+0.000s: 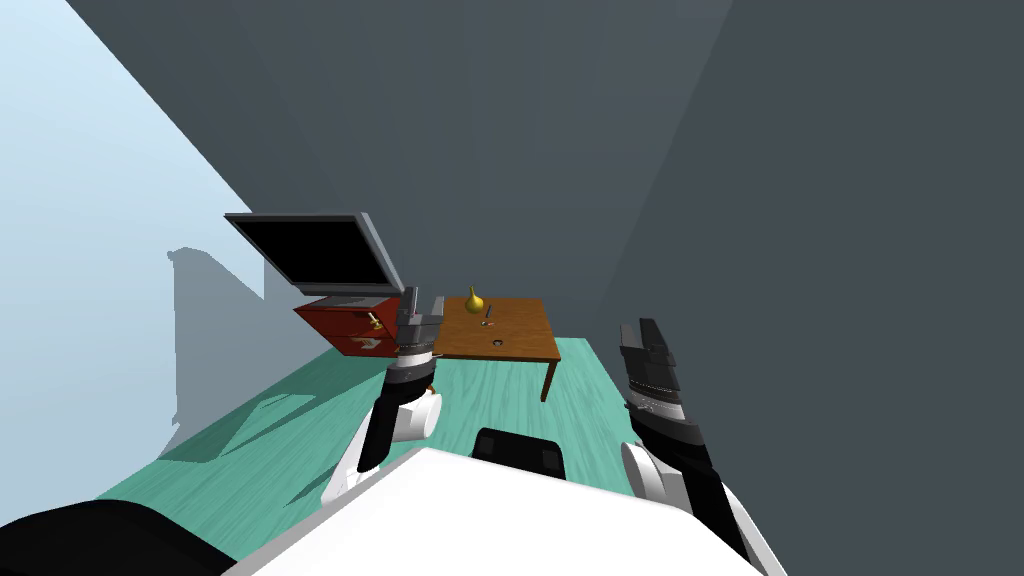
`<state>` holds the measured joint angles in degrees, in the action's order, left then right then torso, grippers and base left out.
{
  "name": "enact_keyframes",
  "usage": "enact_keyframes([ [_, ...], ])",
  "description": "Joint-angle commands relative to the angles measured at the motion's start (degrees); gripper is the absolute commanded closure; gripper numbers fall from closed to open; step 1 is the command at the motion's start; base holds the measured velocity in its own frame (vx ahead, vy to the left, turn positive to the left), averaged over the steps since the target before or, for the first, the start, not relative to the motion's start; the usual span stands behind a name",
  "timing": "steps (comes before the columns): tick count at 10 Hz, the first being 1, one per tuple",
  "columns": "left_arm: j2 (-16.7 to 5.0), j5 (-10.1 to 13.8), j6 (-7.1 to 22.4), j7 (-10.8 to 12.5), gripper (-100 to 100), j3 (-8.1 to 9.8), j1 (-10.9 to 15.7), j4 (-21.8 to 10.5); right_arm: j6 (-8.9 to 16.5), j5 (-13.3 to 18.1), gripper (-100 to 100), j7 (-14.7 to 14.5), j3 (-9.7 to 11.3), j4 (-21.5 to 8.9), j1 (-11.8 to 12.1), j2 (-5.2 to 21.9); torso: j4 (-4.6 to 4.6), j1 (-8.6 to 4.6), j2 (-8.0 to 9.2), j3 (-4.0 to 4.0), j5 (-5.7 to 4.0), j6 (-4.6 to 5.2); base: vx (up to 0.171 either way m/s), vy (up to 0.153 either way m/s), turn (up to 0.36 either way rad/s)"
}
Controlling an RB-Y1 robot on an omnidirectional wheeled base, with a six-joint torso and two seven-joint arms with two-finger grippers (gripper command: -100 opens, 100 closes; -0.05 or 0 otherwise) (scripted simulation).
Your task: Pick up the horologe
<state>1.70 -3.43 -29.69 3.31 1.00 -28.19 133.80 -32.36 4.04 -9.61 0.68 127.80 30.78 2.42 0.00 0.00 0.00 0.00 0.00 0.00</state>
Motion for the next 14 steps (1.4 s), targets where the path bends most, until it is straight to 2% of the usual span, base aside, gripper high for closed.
enact_keyframes([
  [1,-1.8,0.0,1.4,0.2,-100,0.40,0.9,-1.3,0.0,0.0,0,0.0,0.0,0.0,0.0,0.0,0.00,0.00,0.00,0.00,0.00,0.00,-0.002,-0.022,0.013],
  [6,-6.4,-0.1,7.6,1.3,-100,2.23,5.4,-7.7,0.0,0.0,0,0.0,0.0,0.0,0.0,0.0,0.00,-0.22,0.01,0.00,-0.04,0.00,-0.008,-0.053,0.019],
  [7,-6.4,-0.1,7.9,1.3,-100,2.23,5.4,-7.7,0.0,0.0,0,0.0,0.0,0.0,0.0,0.0,0.00,-0.22,-0.01,-0.01,-0.05,0.01,-0.003,-0.039,0.006],
  [10,-8.8,-0.1,13.7,2.3,-100,3.79,9.6,-13.1,0.0,0.0,0,0.0,0.0,0.0,0.0,0.0,-0.01,-0.20,-0.07,-0.04,-0.04,0.01,0.008,-0.056,0.020],
  [11,-8.8,-0.1,13.8,2.3,-100,3.79,9.6,-13.7,0.0,0.0,0,0.0,0.0,0.0,0.0,0.0,-0.02,-0.25,-0.06,-0.04,-0.05,-0.01,0.006,-0.057,0.012],
  [12,-9.5,-0.1,15.3,2.6,-100,4.36,11.2,-16.0,0.0,0.0,0,0.0,0.0,0.0,0.0,0.0,-0.01,-0.20,-0.05,-0.03,-0.05,0.00,0.005,-0.046,0.013],
  [13,-9.5,-0.1,16.0,2.6,-100,4.36,11.2,-16.0,0.0,0.0,0,0.0,0.0,0.0,0.0,0.0,-0.01,-0.17,-0.06,-0.03,-0.04,0.00,0.004,-0.031,0.006],
  [14,-10.1,0.0,17.8,3.0,-100,4.94,12.8,-18.5,0.0,0.0,0,0.0,0.0,0.0,0.0,0.0,-0.01,-0.12,-0.04,-0.02,-0.03,0.00,0.004,-0.038,0.014],
])
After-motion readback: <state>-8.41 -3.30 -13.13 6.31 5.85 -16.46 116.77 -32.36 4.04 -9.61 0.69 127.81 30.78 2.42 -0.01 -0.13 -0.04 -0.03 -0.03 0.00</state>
